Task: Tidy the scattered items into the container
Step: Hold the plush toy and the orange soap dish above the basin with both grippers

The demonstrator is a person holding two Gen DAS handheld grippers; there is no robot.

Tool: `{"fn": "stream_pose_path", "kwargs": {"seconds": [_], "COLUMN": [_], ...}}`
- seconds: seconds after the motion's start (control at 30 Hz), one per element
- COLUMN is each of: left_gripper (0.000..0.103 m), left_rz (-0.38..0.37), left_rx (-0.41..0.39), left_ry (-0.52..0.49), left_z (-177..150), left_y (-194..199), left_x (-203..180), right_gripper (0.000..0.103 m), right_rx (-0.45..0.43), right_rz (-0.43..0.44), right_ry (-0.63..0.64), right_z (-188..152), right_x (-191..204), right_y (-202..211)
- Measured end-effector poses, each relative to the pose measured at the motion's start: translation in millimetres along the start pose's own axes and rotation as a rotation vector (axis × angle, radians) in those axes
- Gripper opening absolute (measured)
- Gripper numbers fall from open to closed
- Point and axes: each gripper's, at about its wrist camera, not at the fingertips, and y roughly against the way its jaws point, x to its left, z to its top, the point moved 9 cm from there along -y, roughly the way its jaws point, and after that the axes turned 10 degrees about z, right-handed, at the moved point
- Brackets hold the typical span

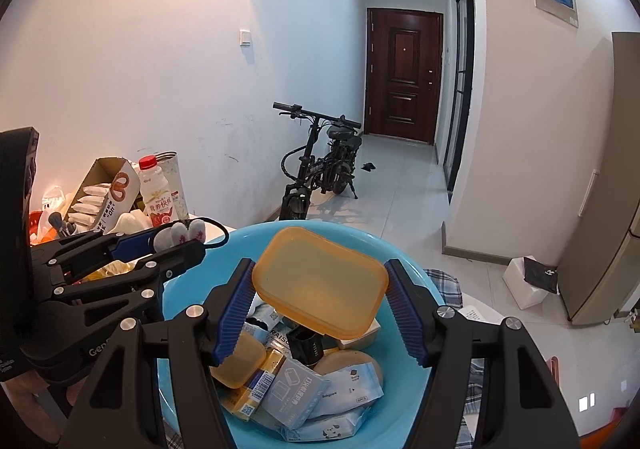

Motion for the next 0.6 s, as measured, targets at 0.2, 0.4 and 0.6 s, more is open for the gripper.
{"fn": "stream_pose_path", "kwargs": {"seconds": [0.2,0.4,0.6], "left_gripper": [0.031,0.031,0.031], "left_rz": [-0.001,0.003,-0.005], "left_rx": [0.004,0.002,0.006], "left_ry": [0.006,0.018,0.023], "left_z": [0.3,2.0,1.5], "left_y": [-1.7,-0.4,-1.4], "left_x": [3.5,7.3,6.4], "right_gripper": [0.067,0.067,0.067], "right_rx": [0.010,0.008,0.007], "right_rz": [-0.003,0.003,-0.005], "right_ry": [0.012,0.017,0.019], "right_z": [-2.7,-2.4,-2.6], "right_x": [1.8,5.5,4.6], "right_y": [-1.2,0.7,3.4]}}
